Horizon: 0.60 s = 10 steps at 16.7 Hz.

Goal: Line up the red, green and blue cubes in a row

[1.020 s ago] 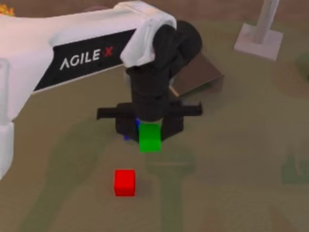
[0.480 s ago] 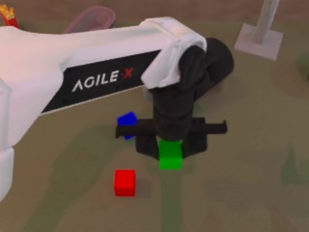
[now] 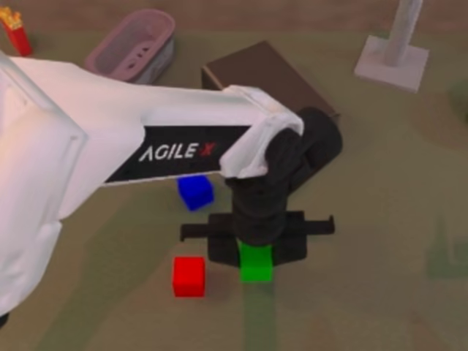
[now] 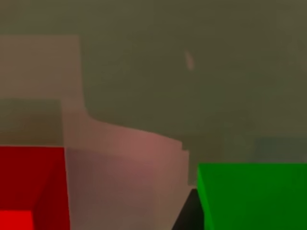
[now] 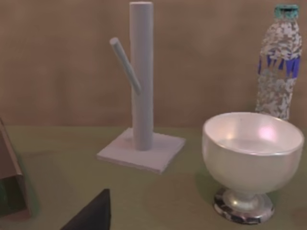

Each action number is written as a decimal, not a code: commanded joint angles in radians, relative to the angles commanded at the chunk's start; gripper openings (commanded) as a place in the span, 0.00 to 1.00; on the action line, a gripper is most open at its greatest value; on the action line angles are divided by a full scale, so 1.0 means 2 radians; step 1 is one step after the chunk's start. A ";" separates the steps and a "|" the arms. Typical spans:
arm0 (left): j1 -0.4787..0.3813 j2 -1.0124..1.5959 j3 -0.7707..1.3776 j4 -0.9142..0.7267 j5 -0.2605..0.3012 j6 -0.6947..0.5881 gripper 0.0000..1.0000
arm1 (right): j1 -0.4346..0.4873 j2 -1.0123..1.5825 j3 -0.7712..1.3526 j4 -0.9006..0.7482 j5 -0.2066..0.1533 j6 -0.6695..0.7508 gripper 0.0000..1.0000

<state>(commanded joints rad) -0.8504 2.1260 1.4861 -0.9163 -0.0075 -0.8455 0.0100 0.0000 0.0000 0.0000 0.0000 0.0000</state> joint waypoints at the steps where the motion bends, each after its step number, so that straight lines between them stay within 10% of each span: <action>1: 0.000 0.002 -0.003 0.004 0.000 0.000 0.00 | 0.000 0.000 0.000 0.000 0.000 0.000 1.00; 4: 0.000 0.002 -0.004 0.004 0.000 0.000 0.00 | 0.000 0.000 0.000 0.000 0.000 0.000 1.00; 10: 0.000 0.002 -0.004 0.004 0.000 0.000 0.45 | 0.000 0.000 0.000 0.000 0.000 0.000 1.00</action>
<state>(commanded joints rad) -0.8509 2.1298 1.4790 -0.9080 -0.0077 -0.8459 0.0100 0.0000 0.0000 0.0000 0.0000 0.0000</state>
